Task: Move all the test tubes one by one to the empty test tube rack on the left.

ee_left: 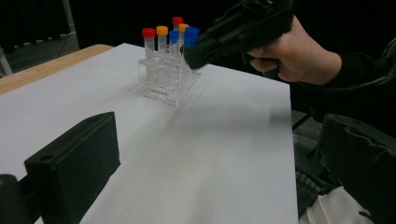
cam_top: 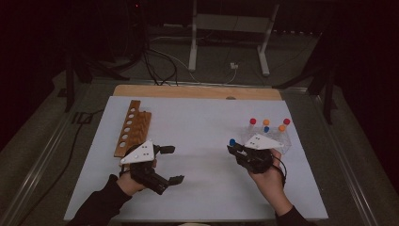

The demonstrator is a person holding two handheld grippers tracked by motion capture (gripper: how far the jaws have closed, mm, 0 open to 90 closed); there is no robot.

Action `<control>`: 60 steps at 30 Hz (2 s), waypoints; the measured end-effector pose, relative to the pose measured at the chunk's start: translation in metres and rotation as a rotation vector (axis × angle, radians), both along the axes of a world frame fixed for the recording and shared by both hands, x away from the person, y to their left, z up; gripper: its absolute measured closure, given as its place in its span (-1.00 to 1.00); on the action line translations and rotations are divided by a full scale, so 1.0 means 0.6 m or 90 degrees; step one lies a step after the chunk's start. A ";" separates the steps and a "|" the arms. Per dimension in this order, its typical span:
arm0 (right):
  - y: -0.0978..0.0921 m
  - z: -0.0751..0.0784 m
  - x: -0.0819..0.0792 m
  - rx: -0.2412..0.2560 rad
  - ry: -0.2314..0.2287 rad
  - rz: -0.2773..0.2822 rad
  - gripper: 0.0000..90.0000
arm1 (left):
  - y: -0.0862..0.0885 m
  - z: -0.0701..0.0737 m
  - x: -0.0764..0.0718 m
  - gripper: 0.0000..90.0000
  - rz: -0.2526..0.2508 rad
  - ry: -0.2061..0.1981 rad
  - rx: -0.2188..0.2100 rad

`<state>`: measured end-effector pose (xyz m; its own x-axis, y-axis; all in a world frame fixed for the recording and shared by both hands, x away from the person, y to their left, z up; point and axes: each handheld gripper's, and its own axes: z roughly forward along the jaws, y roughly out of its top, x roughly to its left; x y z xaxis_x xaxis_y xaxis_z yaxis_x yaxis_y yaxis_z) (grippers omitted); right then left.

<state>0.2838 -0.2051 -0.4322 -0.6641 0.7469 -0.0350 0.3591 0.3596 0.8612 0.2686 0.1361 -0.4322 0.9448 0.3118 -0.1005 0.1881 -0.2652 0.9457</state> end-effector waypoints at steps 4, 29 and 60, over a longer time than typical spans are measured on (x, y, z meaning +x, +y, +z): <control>0.011 0.000 -0.006 -0.001 0.003 0.018 0.71 | -0.027 0.004 0.017 -0.99 -0.005 0.000 0.008; 0.044 -0.006 -0.023 0.005 0.021 0.075 0.71 | -0.123 0.016 0.056 -0.68 -0.023 -0.017 -0.013; 0.048 -0.002 -0.029 0.010 0.016 0.088 0.71 | -0.166 0.012 0.069 0.67 -0.039 -0.044 0.050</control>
<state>0.2664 -0.1764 -0.4334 -0.7611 0.6486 -0.0055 0.3288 0.3932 0.8587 0.3103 0.0364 -0.4251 0.9662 0.2577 -0.0114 0.1038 -0.3481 0.9317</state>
